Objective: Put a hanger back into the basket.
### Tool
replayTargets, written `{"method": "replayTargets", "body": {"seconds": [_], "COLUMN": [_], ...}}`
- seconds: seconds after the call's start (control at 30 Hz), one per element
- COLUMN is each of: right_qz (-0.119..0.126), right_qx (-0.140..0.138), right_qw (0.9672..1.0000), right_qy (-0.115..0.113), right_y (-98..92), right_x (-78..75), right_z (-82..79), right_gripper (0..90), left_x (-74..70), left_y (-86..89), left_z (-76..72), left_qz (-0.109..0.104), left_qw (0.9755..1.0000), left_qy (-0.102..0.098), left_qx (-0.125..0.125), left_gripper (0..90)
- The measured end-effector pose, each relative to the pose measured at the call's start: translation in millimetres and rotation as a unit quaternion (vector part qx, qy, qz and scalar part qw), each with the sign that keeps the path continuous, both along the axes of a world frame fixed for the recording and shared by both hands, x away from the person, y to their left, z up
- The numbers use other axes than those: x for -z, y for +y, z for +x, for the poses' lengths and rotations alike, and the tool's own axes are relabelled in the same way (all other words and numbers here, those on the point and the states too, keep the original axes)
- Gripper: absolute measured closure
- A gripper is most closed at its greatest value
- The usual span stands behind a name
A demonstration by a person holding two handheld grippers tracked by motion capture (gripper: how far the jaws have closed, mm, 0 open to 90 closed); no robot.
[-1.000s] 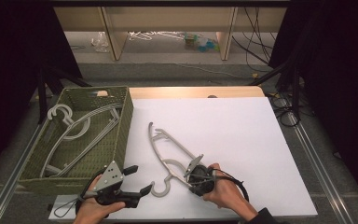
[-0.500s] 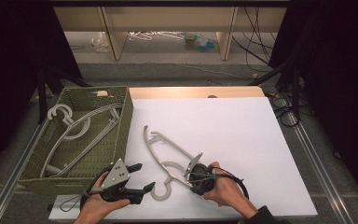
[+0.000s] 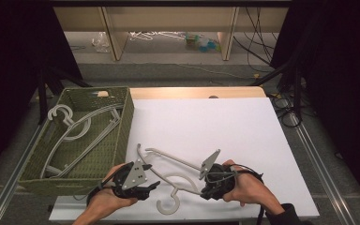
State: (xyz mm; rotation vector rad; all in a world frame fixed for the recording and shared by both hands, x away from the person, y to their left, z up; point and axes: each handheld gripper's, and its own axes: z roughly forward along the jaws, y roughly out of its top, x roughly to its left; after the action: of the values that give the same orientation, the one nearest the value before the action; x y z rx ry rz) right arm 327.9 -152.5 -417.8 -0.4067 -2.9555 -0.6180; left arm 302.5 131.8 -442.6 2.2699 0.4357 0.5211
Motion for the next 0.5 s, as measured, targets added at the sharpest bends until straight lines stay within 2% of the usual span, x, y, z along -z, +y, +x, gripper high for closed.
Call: {"method": "replayTargets", "body": {"seconds": [0.03, 0.07, 0.27, 0.33, 0.4, 0.47, 0.5], "right_qz": [0.001, 0.006, 0.009, 0.01, 0.011, 0.014, 0.015], "right_qx": [-0.001, -0.003, -0.009, -0.013, -0.016, -0.019, -0.024], "right_qw": [1.0, 1.0, 0.9999, 0.9998, 0.9997, 0.9996, 0.9994], "right_qy": [0.001, 0.006, 0.011, 0.013, 0.014, 0.017, 0.019], "right_y": [-1.9, -5.2, -5.7, -5.9, -6.1, -6.1, -5.5], "right_x": [-1.3, -3.2, -3.7, -4.2, -4.5, -5.1, -4.9], "right_z": [0.0, 0.1, -0.4, -1.3, -1.6, -1.6, -2.4], "right_gripper": [81.8, 81.8, 81.7, 81.7, 81.7, 81.7, 81.7], "left_x": [2.6, 6.5, 12.6, 13.3, 14.6, 16.5, 18.6], "left_y": [-3.5, -8.2, -17.0, -19.6, -21.8, -24.0, -26.3], "left_z": [0.8, 2.1, 6.1, 6.3, 6.3, 5.7, 5.7], "left_qz": [0.017, 0.024, 0.043, 0.051, 0.049, 0.058, 0.07], "left_qw": [0.9998, 0.9996, 0.9987, 0.998, 0.9977, 0.9972, 0.9962], "left_qy": [0.001, -0.001, 0.001, -0.005, -0.006, -0.003, -0.008], "left_qx": [0.006, 0.011, 0.028, 0.038, 0.046, 0.048, 0.053], "left_gripper": [41.5, 41.1, 42.7, 42.6, 42.2, 40.9, 40.6]}}
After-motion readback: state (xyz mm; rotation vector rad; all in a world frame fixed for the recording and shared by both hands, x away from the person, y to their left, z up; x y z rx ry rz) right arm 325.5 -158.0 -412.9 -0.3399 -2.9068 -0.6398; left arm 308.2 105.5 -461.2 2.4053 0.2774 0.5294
